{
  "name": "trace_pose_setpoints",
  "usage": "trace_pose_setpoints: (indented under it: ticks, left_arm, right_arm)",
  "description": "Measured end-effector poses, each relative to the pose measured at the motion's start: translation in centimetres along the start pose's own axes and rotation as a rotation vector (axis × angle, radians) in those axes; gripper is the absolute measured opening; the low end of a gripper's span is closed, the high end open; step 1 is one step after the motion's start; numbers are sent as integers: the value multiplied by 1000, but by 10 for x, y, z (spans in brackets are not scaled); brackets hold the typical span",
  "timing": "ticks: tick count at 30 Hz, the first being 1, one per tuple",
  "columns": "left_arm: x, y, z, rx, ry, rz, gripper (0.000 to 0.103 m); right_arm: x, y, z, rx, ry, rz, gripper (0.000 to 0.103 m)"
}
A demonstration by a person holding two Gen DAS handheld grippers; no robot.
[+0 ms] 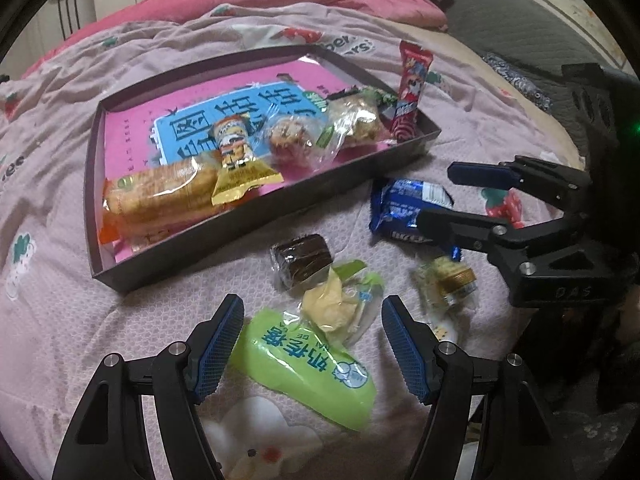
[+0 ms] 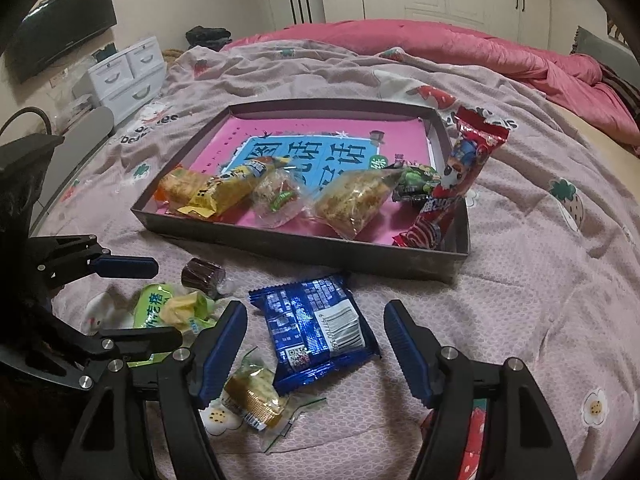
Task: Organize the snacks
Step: 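Move both open tools back toward the snacks lying beside the tray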
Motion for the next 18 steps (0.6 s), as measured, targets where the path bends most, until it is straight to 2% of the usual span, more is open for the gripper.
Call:
trace_pose_setpoints:
  ticks: [14,18]
  left_arm:
    - [-5,2,19,23,-39,13,76]
    - [-4,2,21,26,-43,10,75]
  right_arm:
    - [-7,4,25,7,-93,-24,71]
    - [-9,3,34,-21,-123,-66,71]
Point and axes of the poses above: each gripper's, at about its wrist camera, not at the fingertips, and z roughly the way its jaws point, y to its right, x to its top, the point moved 6 cm from there along z, roughly the way its jaws point, and after that the axes turned 8 degrees about -z, right-handed, at the moved point
